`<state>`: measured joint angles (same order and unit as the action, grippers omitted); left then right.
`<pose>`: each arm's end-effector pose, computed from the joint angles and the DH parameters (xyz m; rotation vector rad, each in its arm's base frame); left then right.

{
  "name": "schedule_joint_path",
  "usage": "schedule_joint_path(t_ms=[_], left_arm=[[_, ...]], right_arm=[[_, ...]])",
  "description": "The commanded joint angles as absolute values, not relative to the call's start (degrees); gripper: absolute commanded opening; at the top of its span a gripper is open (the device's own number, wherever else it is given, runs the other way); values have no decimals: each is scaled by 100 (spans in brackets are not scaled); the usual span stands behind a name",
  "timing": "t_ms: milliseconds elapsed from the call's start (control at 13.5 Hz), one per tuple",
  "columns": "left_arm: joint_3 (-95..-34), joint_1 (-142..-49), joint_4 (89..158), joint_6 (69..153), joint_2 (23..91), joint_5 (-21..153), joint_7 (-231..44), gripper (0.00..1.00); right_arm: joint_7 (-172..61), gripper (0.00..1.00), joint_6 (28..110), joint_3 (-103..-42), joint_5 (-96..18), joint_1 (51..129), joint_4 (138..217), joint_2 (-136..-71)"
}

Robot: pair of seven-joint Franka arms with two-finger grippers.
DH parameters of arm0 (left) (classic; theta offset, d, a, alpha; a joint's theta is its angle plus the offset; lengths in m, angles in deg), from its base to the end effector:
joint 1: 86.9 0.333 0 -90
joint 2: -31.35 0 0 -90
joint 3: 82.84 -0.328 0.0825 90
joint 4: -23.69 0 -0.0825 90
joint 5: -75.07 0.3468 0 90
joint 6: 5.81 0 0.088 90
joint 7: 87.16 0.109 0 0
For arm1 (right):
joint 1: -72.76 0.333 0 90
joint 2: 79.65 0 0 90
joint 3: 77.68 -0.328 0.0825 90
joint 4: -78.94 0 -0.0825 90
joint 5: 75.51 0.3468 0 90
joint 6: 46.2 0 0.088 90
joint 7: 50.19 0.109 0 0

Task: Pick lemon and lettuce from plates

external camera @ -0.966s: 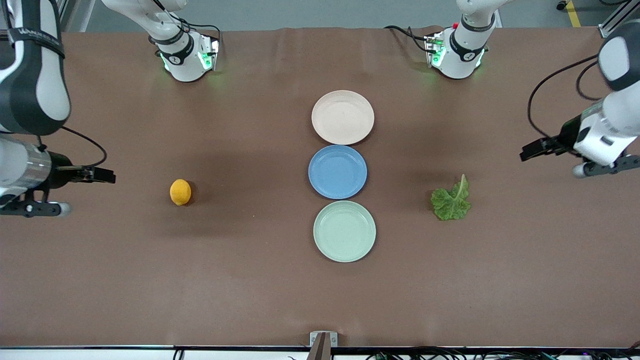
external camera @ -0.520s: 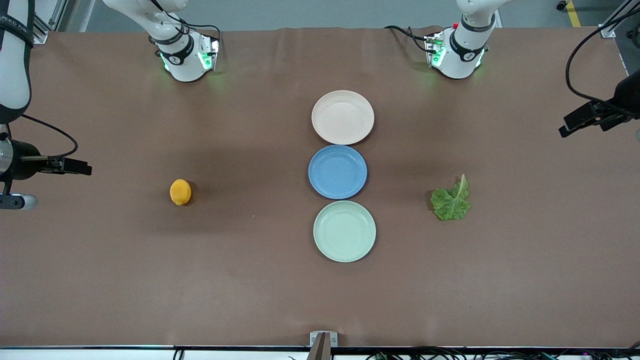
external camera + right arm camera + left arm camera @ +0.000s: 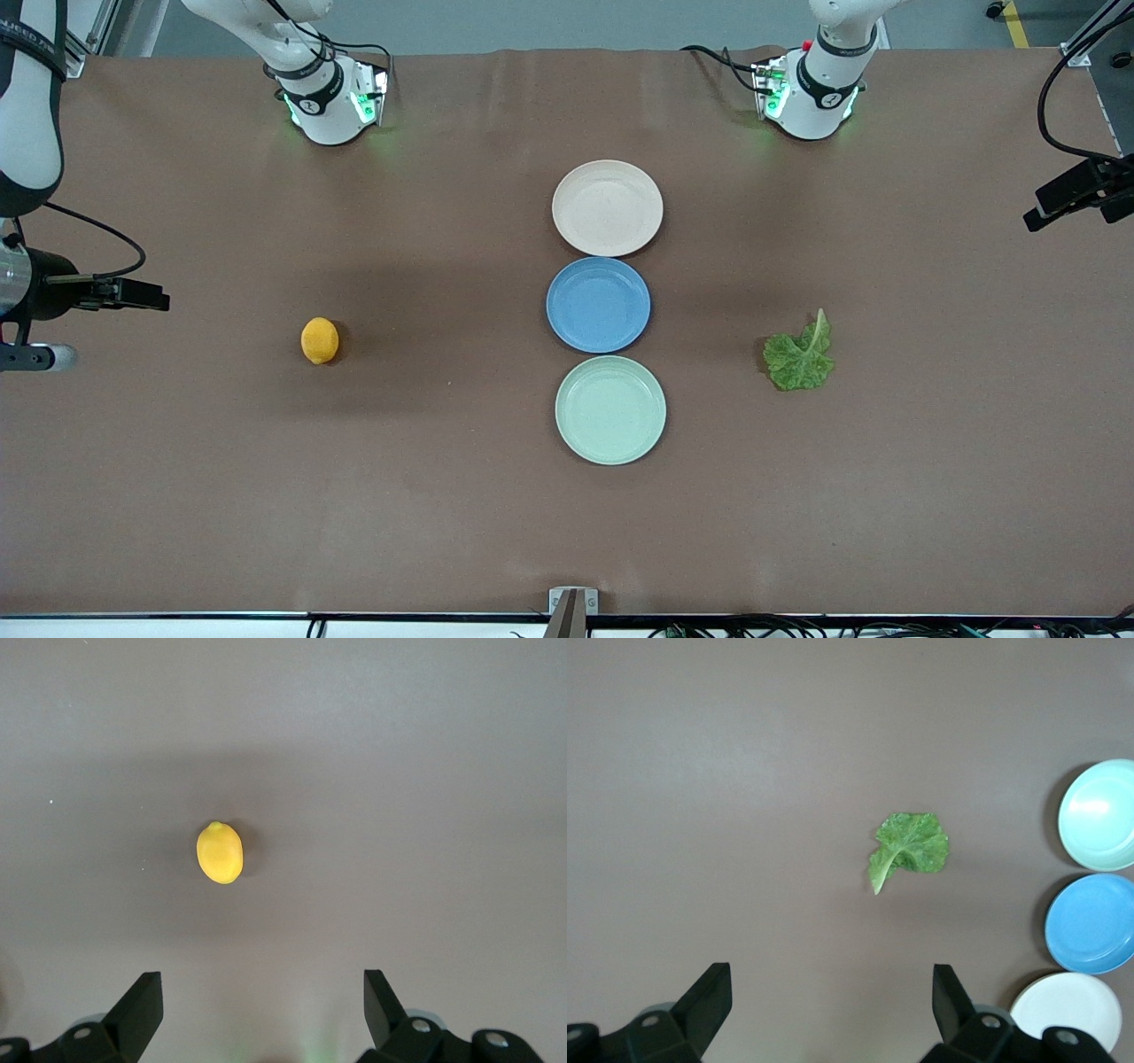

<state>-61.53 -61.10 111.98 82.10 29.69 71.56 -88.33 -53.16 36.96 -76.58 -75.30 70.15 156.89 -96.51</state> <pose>0.5046 0.0294 0.6581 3.0878 0.1483 0.0337 0.5896 -0.0361 0.5516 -3.1155 0.0196 0.3174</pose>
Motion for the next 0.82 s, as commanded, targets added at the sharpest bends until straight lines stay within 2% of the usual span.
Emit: schedule_joint_path(t_ms=[0, 149, 446, 743], left_arm=[[-6113, -6097, 11017, 8059, 3056, 7270, -8724, 100], [-6078, -6132, 11017, 8059, 3056, 7270, -8734, 100], [-6078, -6097, 11017, 8059, 3064, 7270, -8760, 100], [-6078, -6106, 11000, 8059, 3126, 7270, -8751, 100]], right_arm=[[-5397, 100, 4097, -7645, -7490, 7178, 16460, -8943], [-5405, 100, 4274, -7628, -7534, 7293, 16796, -8678], [-5511, 100, 4178, -7584, -7525, 7285, 16815, -8537], [-5502, 100, 4151, -7531, -7463, 7214, 17183, -8055]])
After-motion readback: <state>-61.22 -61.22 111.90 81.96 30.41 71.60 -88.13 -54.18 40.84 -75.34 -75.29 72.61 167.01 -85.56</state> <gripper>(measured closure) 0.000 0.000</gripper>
